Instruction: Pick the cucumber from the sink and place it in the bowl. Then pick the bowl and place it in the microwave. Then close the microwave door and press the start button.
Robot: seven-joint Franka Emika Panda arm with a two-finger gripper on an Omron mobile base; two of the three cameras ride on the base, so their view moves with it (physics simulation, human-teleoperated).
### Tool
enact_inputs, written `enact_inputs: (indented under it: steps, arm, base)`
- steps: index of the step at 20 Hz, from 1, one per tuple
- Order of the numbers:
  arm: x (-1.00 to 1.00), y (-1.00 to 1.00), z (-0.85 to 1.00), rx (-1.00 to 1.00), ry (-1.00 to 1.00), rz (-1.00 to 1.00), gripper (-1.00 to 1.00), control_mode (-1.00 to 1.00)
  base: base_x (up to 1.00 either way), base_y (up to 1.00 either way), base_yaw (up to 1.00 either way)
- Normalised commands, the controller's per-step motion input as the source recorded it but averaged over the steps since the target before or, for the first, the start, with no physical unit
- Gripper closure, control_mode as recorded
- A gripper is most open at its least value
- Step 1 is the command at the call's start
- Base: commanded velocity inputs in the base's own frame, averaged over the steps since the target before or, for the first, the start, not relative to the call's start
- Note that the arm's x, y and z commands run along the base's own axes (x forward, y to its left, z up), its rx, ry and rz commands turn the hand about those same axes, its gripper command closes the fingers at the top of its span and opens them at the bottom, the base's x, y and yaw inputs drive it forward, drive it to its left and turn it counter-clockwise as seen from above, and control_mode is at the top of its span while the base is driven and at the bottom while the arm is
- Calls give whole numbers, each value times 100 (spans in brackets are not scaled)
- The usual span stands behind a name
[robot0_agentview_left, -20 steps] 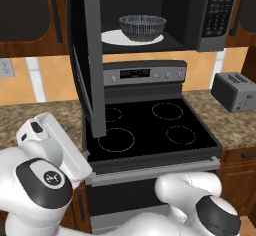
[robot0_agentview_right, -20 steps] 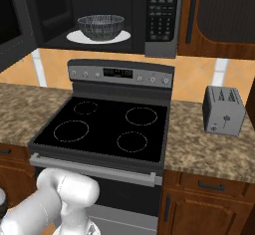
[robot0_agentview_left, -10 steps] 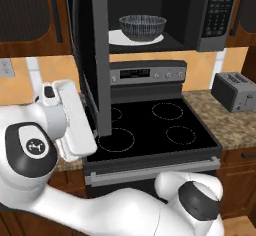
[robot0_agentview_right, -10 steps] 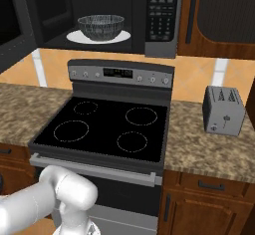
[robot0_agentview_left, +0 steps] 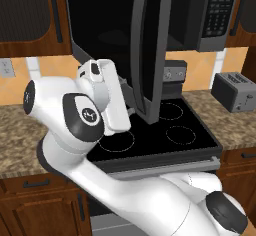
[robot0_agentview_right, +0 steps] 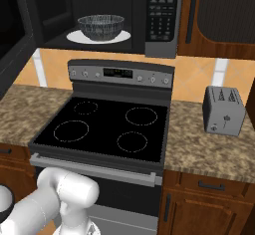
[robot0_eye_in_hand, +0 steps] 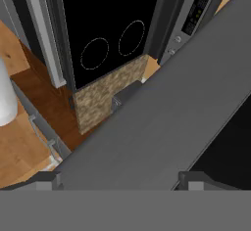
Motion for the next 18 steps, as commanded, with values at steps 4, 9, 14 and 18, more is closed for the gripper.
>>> enact_inputs:
  steps: [4, 9, 14, 18]
  arm:
    - [96, -100, 23, 8, 0, 0, -100, -100]
    - [100, -100, 0, 5, 4, 1, -100, -100]
    - [100, -87, 4, 10, 3, 11, -100, -100]
    - [100, -63, 3, 16, 4, 20, -100, -100]
  base:
    - [0, 0, 0]
    - [0, 0, 0]
    - [0, 0, 0]
    - [0, 0, 0]
